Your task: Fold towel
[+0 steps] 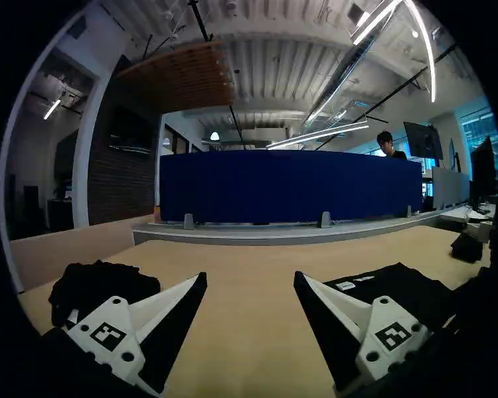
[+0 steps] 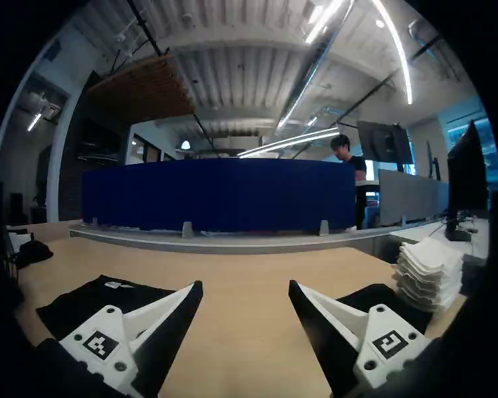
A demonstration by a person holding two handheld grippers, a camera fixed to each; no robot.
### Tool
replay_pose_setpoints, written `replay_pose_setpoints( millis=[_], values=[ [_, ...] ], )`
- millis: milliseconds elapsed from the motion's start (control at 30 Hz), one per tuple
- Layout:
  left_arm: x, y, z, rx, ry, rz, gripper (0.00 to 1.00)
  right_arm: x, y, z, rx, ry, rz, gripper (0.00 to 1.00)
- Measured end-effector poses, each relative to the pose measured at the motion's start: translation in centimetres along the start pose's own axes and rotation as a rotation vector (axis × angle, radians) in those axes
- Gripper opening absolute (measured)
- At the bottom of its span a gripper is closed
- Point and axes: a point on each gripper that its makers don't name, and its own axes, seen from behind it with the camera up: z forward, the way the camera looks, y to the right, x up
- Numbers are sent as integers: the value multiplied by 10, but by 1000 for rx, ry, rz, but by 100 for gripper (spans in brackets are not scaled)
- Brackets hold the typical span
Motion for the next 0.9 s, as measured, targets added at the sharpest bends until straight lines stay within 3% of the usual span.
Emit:
replay_pose_setpoints(
  millis=[900],
  values=[
    [0, 5, 2, -25, 0, 1, 97, 0, -1, 0, 0, 0, 0, 100]
  ],
)
